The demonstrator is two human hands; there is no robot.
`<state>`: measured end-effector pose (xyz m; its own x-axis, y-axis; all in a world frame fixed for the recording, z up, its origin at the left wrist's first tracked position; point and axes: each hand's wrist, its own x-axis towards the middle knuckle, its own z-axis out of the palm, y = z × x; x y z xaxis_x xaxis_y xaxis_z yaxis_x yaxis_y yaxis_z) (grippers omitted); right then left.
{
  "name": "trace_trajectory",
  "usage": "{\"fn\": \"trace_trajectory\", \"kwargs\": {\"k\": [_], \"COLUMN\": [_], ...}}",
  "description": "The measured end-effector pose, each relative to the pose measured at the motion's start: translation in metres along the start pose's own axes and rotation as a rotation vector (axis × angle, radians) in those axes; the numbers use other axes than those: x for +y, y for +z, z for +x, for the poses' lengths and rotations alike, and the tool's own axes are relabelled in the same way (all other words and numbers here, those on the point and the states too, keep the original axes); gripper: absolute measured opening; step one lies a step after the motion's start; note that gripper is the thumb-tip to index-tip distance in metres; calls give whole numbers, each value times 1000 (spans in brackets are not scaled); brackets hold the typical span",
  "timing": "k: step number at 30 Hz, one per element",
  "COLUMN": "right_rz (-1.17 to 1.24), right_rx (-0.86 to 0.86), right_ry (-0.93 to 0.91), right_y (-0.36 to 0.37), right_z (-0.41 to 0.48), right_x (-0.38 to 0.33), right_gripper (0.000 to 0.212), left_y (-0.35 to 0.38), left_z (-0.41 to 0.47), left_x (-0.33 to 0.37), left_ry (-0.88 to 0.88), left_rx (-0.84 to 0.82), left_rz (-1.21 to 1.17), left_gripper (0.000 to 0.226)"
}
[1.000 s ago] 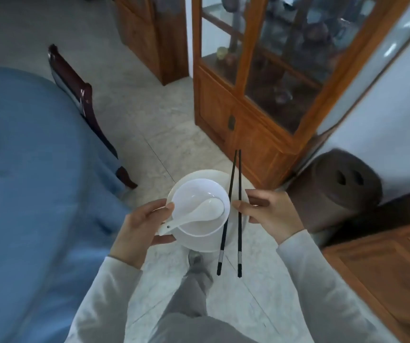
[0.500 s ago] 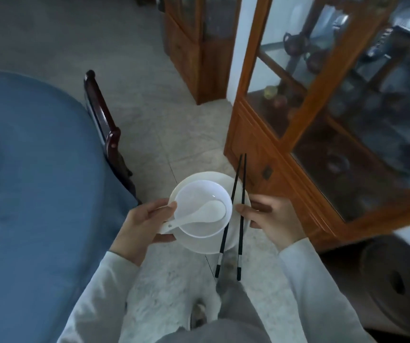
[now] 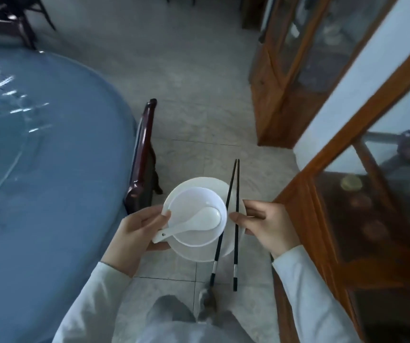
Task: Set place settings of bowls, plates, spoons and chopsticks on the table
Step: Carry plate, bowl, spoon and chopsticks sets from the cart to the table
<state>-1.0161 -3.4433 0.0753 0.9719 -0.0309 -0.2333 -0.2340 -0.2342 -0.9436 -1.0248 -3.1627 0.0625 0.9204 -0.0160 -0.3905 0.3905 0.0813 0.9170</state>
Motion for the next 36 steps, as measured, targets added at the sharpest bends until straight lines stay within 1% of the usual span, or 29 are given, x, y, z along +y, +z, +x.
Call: {"fn": "trace_trajectory", "kwargs": {"k": [2,4,9,13,19,21,26,29,32,36], "right_rz": [-29,-25,-42,-102,-205,-241,-344,-389,-457,-579], "right_rx": [-71,-123,-255,-334,-513,-588,-771,-893,-1033,-1126], "right_ry": [-18,-38,-40,-104,-144,-163,-175,-154,-134,-166], "right_y": [0,5,37,70,128,154,233,286,342,407], "right_z": [43,83,184,261,364,397,462,496,525,556], "right_x": [-15,-26,-43,-67,-114,-127,-147,-150,-142,-118], "right_gripper": [21,24,28,32,34,33,30,30,30,29], "left_y": [1,-1,-22,-48,-81,-92,-126,-148,-168,-183], "left_z": [21,41,98,149,208,221,250,265,280,309], "left_x": [12,24,48,59,81,88,95,89,76,55], "left_ry": [-2,-5,6,9,22,27,22,-19,-51,-103], "left_rx": [95,149,260,347,491,574,757,855,947,1101], "left_rz": [-13,-46,-127,-194,-369,-431,-493,-572,-658,-792], "left_gripper": [18,16,17,22,22,22,21,21,19,23]}}
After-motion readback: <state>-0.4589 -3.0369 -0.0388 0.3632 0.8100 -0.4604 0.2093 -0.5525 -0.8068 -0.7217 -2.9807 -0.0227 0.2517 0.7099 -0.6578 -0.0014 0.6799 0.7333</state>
